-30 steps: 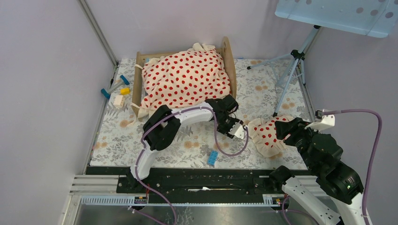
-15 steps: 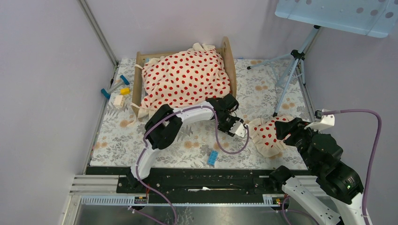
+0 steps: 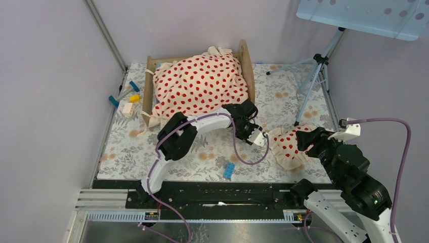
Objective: Set up the pet bed
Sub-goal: Tie the ropes to the bed frame.
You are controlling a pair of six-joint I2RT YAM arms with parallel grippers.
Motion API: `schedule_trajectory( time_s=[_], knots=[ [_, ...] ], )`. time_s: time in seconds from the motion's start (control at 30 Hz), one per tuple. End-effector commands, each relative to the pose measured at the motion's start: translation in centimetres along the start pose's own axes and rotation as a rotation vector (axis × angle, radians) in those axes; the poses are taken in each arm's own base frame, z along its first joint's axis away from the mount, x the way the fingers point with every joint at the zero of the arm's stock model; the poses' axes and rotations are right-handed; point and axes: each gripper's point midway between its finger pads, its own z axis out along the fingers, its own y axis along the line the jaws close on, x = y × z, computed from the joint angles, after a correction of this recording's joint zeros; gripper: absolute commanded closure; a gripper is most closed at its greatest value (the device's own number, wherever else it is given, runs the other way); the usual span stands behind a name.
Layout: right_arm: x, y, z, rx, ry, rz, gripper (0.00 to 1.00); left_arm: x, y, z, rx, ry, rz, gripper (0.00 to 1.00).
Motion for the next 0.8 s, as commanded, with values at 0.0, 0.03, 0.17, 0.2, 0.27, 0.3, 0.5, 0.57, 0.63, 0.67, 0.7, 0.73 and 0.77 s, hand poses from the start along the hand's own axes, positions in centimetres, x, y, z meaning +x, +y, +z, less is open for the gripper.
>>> schedule_trajectory(
  time_s=[0.0, 0.03, 0.17, 0.2, 0.27, 0.3, 0.5, 0.57, 0.63, 0.67, 0.7, 0.73, 0.77],
  knots=[
    [-0.9, 0.5, -0.1, -0.018, -0.022, 0.001, 0.38, 1.6, -0.4, 0.6, 0.063, 0.059, 0.007, 0.56],
    [-0.9, 0.5, -0.2, -0.019, -0.021, 0.001, 0.38, 1.9, -0.9, 0.8, 0.089, 0.069, -0.004, 0.56],
    [-0.9, 0.4, -0.2, -0.017, -0.019, -0.001, 0.38, 2.2, -1.6, 0.9, 0.136, 0.091, -0.019, 0.57],
    [-0.9, 0.4, -0.3, -0.016, -0.020, 0.000, 0.38, 2.2, -1.9, 1.0, 0.148, 0.094, -0.024, 0.57],
    [-0.9, 0.3, -0.3, -0.014, -0.020, 0.000, 0.38, 2.3, -2.7, 1.2, 0.183, 0.105, -0.035, 0.58],
    [-0.8, 0.3, -0.4, -0.014, -0.019, 0.000, 0.38, 2.3, -3.1, 1.3, 0.198, 0.114, -0.035, 0.59],
    [-0.7, 0.2, -0.4, -0.011, -0.017, -0.002, 0.37, 1.8, -5.0, 2.4, 0.251, 0.133, -0.030, 0.60],
    [-0.7, 0.1, -0.4, -0.010, -0.018, -0.004, 0.37, 1.5, -5.5, 2.7, 0.265, 0.127, -0.032, 0.60],
    [-0.7, 0.1, -0.5, -0.009, -0.020, -0.004, 0.37, 1.1, -5.9, 2.9, 0.274, 0.121, -0.030, 0.60],
    [-0.7, 0.0, -0.5, -0.009, -0.020, -0.005, 0.37, 1.0, -5.9, 2.9, 0.271, 0.118, -0.031, 0.59],
    [-0.7, 0.0, -0.6, -0.009, -0.021, -0.004, 0.37, 0.9, -5.9, 3.0, 0.267, 0.117, -0.030, 0.59],
    [-0.7, 0.0, -0.6, -0.008, -0.019, -0.005, 0.37, 0.9, -5.8, 3.0, 0.255, 0.117, -0.028, 0.59],
    [-0.7, 0.0, -0.6, -0.009, -0.020, -0.005, 0.37, 0.9, -5.7, 3.0, 0.243, 0.117, -0.026, 0.59]
  ],
)
